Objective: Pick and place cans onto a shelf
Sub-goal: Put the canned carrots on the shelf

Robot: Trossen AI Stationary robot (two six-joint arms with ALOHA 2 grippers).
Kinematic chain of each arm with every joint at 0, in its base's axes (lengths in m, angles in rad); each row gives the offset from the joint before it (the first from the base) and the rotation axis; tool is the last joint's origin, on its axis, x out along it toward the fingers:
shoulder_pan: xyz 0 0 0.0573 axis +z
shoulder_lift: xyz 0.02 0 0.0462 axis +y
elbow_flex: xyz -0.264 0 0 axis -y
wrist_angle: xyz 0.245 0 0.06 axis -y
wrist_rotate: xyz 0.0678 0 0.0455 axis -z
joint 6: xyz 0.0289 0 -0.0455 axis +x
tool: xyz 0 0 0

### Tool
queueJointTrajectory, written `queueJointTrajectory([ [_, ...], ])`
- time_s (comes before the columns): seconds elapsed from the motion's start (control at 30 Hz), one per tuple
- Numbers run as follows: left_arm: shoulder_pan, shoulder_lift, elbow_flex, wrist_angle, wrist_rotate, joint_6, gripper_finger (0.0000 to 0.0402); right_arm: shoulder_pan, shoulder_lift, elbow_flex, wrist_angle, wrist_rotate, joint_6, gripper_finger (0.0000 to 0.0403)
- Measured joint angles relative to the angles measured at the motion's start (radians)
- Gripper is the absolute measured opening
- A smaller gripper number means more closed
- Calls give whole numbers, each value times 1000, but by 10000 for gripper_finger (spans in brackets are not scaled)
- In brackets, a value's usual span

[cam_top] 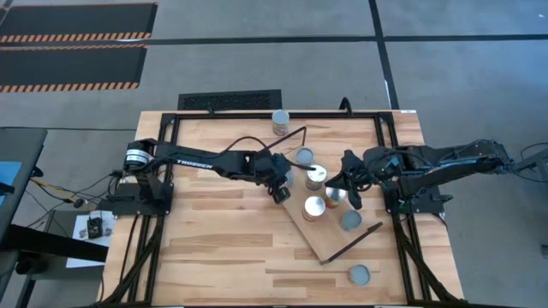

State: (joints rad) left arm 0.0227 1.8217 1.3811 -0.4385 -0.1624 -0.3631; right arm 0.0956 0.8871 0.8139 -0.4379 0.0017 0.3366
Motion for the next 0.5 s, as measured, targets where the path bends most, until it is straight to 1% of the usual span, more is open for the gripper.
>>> queueJointTrajectory([
  [0.13, -9, 13, 0, -2, 9, -33, 0, 0, 0, 0, 0, 0, -2, 6],
  [0.23, -31, 13, 8, 0, -28, -65, 0, 0, 0, 0, -4, 0, -2, 6],
  [0.4, -62, 13, 63, -65, -77, -110, 0, 0, 0, 0, -5, 0, -4, 6],
  [0.5, -82, 12, 115, -135, -105, -73, 0, 0, 0, 0, -5, 0, -5, 6],
])
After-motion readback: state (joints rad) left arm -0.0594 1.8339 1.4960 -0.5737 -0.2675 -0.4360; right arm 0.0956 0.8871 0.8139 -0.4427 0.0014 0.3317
